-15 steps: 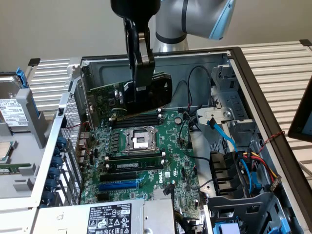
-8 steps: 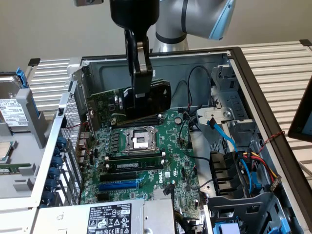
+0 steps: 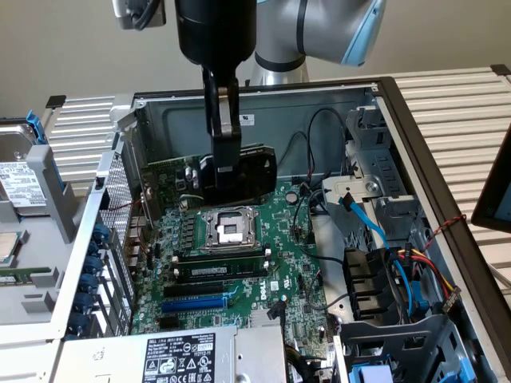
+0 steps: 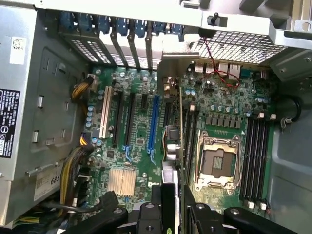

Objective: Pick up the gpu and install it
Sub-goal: 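Insert the gpu into the slot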

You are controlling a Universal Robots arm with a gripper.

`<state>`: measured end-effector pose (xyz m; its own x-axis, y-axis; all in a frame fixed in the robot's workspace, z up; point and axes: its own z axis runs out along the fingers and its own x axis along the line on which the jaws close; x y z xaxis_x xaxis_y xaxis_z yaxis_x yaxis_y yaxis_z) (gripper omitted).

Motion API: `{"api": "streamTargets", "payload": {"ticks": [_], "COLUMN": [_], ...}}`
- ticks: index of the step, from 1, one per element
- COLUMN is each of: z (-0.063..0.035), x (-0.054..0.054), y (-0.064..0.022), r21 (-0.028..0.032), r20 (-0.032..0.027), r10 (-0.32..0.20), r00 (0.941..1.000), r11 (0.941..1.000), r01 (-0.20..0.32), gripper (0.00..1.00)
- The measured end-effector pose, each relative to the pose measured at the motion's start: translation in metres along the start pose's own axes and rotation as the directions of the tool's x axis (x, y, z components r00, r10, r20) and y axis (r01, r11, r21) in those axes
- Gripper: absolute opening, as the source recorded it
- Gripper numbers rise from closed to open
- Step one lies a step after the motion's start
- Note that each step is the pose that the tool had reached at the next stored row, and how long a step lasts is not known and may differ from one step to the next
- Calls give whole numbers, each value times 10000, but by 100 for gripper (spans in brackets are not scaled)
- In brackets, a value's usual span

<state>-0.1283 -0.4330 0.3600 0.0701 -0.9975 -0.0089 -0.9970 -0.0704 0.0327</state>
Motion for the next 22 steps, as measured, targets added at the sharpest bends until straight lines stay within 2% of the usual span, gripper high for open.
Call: {"api": "streamTargets", "payload": {"ticks": [6,11,18,22], "z": [59,99,145,183], "x": [-12,-15,-16,-7], "y": [32,90,104,138], "r21": [-23,-67,-139,-168], "r20": [7,13,27,28], "r10": [367,481,920,1002], "r00": [9993,9988,9958,9950], "r11": [9993,9988,9957,9948], "r01": [-367,-481,-919,-1001], "gripper": [27,27,27,27]}}
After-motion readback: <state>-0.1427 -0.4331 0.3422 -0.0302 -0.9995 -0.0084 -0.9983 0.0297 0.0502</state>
